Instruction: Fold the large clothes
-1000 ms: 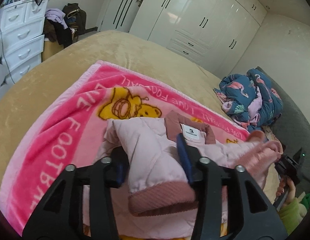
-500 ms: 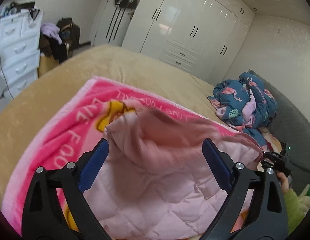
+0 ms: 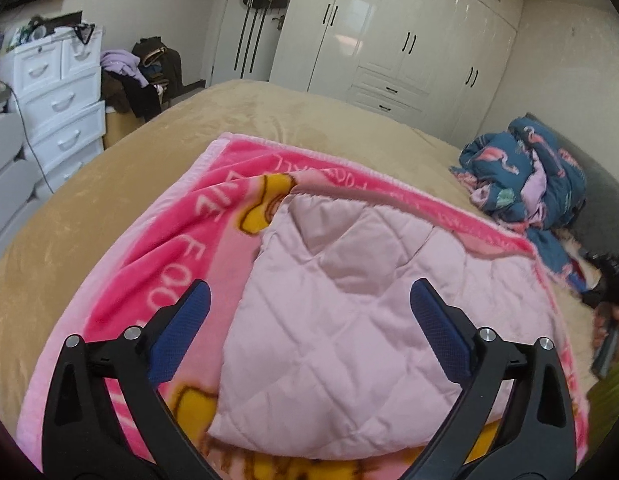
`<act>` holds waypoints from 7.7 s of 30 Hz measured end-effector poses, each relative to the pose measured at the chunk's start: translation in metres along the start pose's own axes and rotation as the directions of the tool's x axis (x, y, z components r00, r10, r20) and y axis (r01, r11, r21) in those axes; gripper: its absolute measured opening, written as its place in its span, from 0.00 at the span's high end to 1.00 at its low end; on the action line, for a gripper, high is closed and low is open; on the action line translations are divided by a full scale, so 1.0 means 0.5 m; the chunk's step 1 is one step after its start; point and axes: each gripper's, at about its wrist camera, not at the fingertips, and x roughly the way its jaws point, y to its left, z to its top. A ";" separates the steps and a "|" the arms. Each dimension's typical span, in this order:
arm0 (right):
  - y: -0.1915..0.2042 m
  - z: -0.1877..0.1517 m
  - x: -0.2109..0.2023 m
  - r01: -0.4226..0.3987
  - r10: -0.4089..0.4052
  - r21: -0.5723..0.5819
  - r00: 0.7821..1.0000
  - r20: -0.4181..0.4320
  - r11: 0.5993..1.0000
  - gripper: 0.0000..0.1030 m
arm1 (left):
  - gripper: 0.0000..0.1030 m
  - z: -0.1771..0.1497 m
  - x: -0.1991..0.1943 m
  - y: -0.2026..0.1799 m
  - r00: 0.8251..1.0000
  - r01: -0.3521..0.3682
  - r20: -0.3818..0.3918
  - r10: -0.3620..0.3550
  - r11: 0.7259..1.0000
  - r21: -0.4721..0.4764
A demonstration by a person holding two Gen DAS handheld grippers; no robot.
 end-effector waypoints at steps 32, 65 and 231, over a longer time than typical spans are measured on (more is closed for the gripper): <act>-0.073 -0.195 0.017 0.229 -0.257 -0.366 0.966 -0.028 0.902 0.78 | 0.53 -0.128 0.114 0.006 0.993 -0.007 -0.117 0.017 0.997 0.081; -0.109 -0.082 0.181 0.338 -0.345 -0.118 0.937 -0.053 0.934 0.67 | 0.82 -0.010 0.225 -0.022 0.984 -0.131 -0.113 0.136 0.990 0.049; 0.031 -0.540 -0.212 0.170 -0.183 -0.137 0.979 -0.092 0.976 0.56 | 0.62 -0.329 -0.134 -0.053 0.993 0.004 -0.120 -0.017 0.994 -0.110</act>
